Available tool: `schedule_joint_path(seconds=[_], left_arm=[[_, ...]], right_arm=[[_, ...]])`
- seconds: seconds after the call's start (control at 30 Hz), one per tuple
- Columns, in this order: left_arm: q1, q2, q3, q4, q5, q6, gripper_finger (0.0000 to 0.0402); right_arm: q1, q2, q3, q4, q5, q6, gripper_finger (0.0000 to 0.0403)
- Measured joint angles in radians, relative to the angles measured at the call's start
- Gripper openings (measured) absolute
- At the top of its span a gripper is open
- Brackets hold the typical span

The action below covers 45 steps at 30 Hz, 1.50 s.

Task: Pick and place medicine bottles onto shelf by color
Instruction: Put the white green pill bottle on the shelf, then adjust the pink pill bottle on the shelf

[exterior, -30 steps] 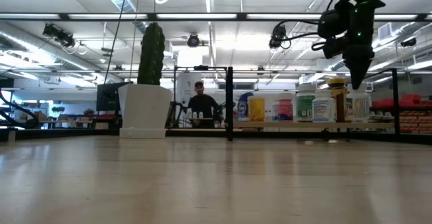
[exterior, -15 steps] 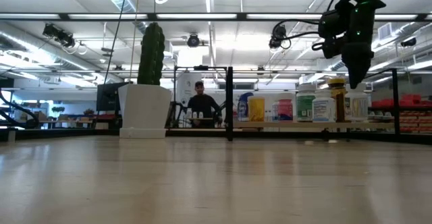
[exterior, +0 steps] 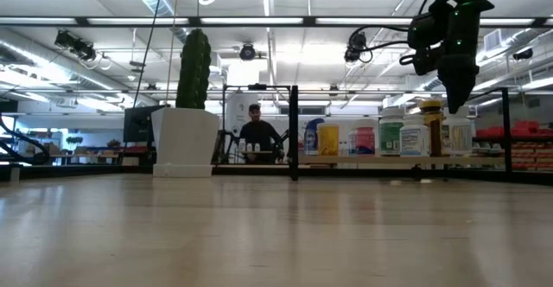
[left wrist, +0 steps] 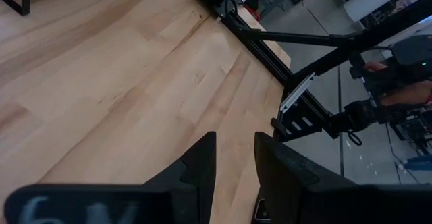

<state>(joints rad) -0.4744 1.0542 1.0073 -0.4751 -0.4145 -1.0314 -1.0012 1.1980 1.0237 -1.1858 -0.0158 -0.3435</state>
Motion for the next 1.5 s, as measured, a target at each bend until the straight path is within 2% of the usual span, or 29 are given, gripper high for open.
schedule_joint_path(seconds=[0.77,1.37,1.5], left_arm=[[-0.001,0.0,0.0,0.0,0.0,0.005,0.0107],[-0.001,0.0,0.0,0.0,0.001,0.001,0.0107],[-0.001,0.0,0.0,0.0,0.001,0.0,0.0107]], right_arm=[[0.0,0.0,0.0,0.007,0.008,0.003,0.0258],[0.003,0.0,0.001,0.004,0.016,0.001,0.0255],[0.003,0.0,0.038,-0.025,0.016,0.003,0.0255]])
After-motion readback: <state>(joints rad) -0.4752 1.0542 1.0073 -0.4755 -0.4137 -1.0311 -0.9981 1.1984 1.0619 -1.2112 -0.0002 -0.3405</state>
